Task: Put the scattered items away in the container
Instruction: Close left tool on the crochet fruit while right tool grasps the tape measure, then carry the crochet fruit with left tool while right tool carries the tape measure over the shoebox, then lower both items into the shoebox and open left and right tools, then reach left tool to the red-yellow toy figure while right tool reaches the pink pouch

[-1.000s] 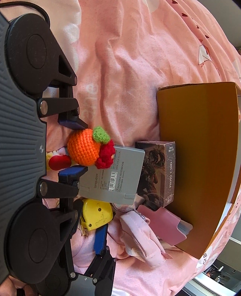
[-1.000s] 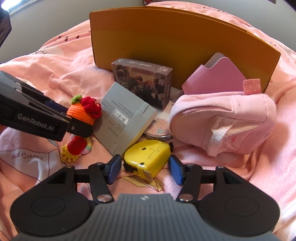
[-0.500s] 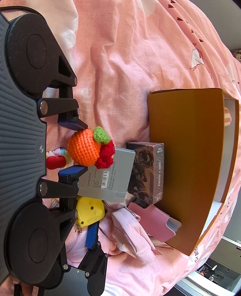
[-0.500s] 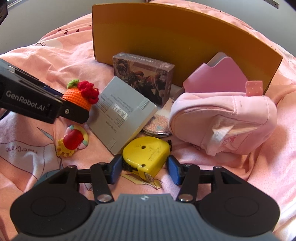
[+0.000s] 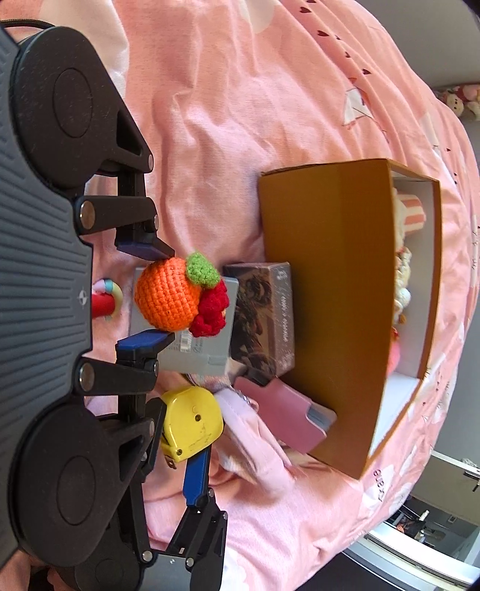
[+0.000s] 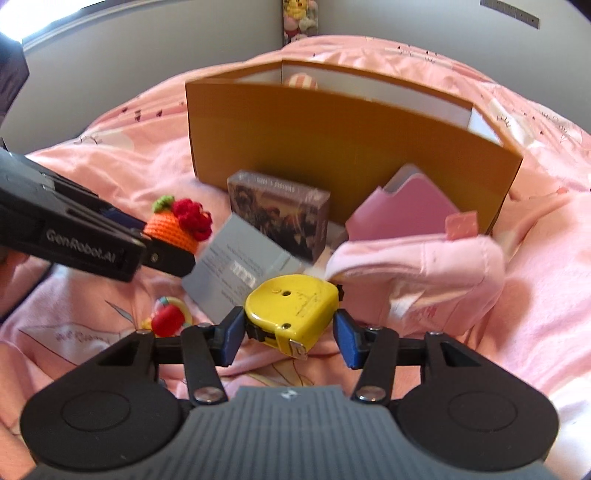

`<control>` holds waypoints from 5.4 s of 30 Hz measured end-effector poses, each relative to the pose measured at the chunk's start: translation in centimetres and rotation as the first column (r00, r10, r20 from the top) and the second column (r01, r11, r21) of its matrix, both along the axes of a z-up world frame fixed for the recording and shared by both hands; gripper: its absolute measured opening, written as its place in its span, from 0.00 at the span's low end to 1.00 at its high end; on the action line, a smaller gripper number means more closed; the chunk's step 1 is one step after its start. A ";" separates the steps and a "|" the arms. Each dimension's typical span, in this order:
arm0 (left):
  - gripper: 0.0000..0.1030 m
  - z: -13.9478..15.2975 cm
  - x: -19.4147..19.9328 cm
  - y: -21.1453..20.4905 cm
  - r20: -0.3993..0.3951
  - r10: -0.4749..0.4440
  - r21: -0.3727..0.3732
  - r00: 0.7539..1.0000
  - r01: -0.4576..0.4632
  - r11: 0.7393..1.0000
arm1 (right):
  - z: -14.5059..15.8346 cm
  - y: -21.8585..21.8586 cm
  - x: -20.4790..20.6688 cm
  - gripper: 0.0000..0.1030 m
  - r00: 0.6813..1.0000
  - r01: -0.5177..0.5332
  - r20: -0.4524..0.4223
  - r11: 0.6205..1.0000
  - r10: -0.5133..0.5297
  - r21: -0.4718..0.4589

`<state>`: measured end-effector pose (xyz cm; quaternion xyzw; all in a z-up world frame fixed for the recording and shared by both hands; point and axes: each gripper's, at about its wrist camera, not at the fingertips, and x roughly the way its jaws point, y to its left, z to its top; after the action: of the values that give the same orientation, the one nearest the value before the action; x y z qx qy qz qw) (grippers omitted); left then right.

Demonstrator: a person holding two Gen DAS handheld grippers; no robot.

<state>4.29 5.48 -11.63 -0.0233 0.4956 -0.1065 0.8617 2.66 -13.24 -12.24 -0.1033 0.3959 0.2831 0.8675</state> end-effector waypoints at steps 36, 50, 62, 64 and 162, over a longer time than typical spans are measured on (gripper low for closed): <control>0.45 10.2 11.5 -2.1 0.193 -0.170 -0.014 0.966 0.176 0.984 | 9.8 -0.3 17.2 0.53 0.992 -0.059 0.096 0.981 0.077 -0.184; 0.45 7.6 16.7 -2.4 0.110 -0.184 -0.060 0.977 0.192 0.980 | 2.8 4.1 23.4 0.53 0.964 -0.265 -0.111 0.814 0.243 -0.517; 0.45 6.4 18.8 -2.6 0.066 -0.199 -0.084 0.978 0.204 0.975 | -0.4 4.5 26.2 0.54 0.940 -0.342 -0.214 0.739 0.266 -0.581; 0.45 6.2 19.2 -2.7 0.058 -0.201 -0.088 0.978 0.205 0.975 | -0.4 4.4 26.4 0.54 0.939 -0.345 -0.212 0.737 0.272 -0.581; 0.52 1.7 1.4 -2.3 -0.088 -0.325 0.212 0.941 0.337 0.917 | 3.0 -1.8 4.2 0.61 0.832 -0.457 0.047 0.732 0.552 -0.506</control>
<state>5.69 3.17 -9.93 0.1554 0.5229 -0.1936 0.8154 6.85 -15.02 -9.20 -0.4433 0.3229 0.3916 0.7388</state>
